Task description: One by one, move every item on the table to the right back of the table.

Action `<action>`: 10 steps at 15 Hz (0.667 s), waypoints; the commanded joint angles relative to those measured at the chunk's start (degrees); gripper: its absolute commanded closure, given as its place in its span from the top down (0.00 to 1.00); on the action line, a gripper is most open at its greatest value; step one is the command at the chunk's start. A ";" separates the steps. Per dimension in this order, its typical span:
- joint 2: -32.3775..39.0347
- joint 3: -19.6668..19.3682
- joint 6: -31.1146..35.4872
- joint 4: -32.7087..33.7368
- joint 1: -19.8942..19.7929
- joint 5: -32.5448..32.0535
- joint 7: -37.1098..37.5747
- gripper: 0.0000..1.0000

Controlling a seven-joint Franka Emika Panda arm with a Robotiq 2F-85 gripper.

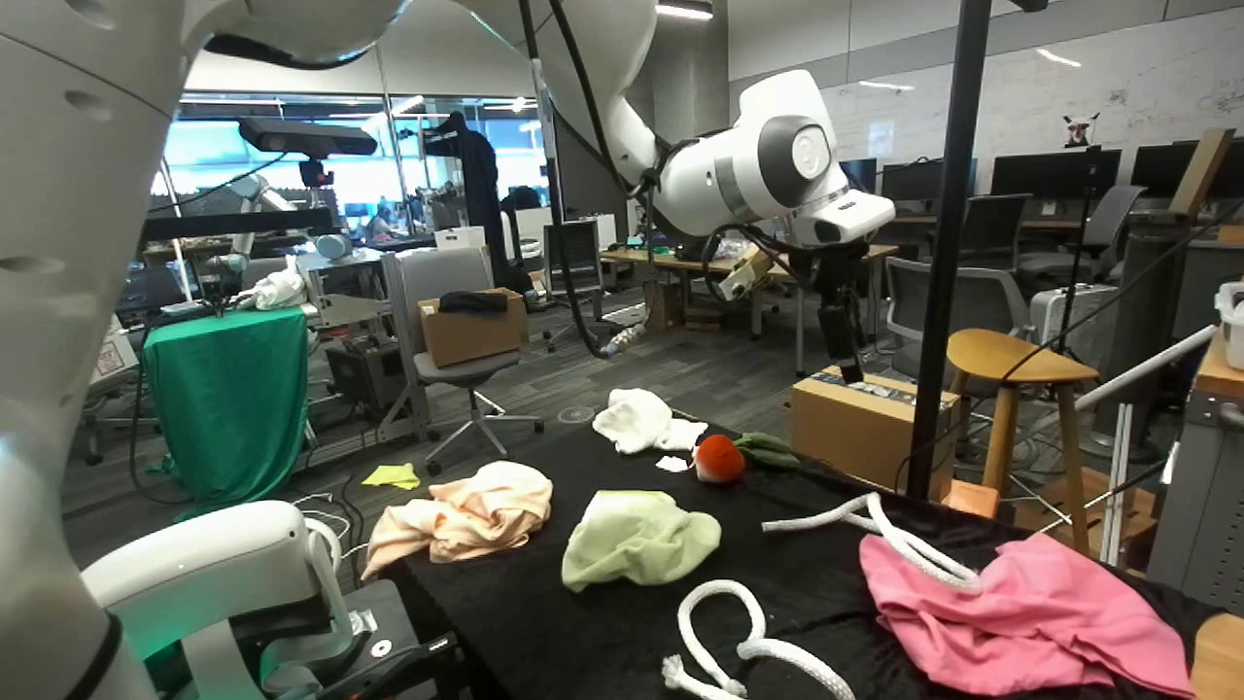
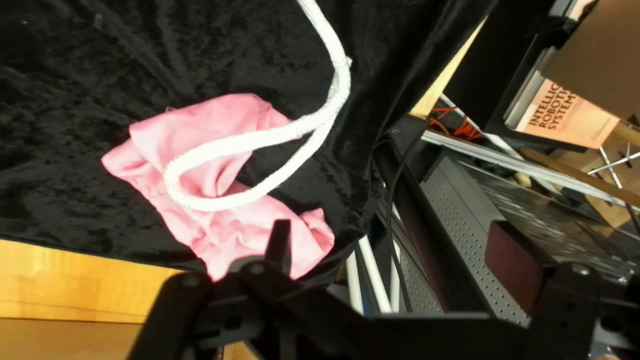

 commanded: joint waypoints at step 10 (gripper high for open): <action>-22.36 6.30 7.05 -38.84 -1.10 0.40 -10.23 1.00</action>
